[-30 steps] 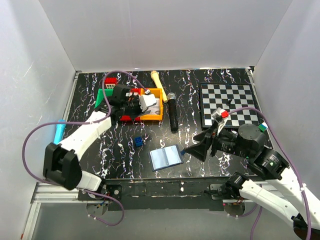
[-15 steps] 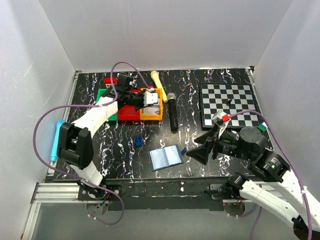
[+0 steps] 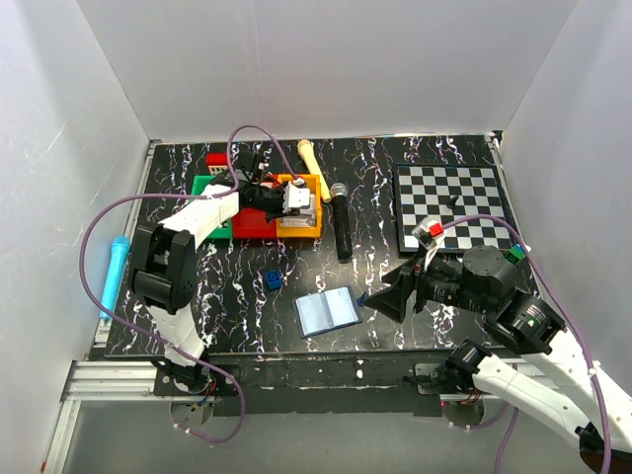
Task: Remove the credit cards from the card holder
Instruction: Place the credit card in the storage box.
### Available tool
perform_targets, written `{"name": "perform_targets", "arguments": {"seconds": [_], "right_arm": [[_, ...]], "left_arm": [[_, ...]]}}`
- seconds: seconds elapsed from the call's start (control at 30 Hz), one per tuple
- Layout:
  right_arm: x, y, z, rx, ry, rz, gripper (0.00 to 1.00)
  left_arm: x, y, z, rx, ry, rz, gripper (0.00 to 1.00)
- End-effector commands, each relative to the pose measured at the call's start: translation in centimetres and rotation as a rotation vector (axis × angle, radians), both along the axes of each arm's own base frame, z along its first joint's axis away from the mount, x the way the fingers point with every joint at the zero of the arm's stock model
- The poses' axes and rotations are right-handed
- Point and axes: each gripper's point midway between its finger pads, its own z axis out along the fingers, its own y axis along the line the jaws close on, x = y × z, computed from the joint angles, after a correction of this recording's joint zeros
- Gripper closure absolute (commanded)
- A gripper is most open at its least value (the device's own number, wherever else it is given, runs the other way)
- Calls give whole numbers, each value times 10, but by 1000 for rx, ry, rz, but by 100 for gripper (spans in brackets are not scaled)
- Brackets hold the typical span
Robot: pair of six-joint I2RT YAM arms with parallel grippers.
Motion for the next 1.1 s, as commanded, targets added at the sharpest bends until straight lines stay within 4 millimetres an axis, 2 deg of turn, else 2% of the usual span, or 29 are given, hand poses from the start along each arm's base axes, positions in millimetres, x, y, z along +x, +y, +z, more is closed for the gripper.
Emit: {"name": "perform_targets", "arguments": {"seconds": [0.0,0.47,0.83,1.07], "right_arm": [[4,1,9,23,0,-25,7],[7,1,6,10,0,-34,7],[11,1,5,-16,-24,-37,6],[12,5,3,-20,-20,-21,6]], "left_arm": [[16,-3,13,-31,-59,-10,100],[18,-8,-6,-38,-29,-28,100],[-1,-10,-23,-45,72,-75,100],[-1,-3,-39,4,104,-41,100]]}}
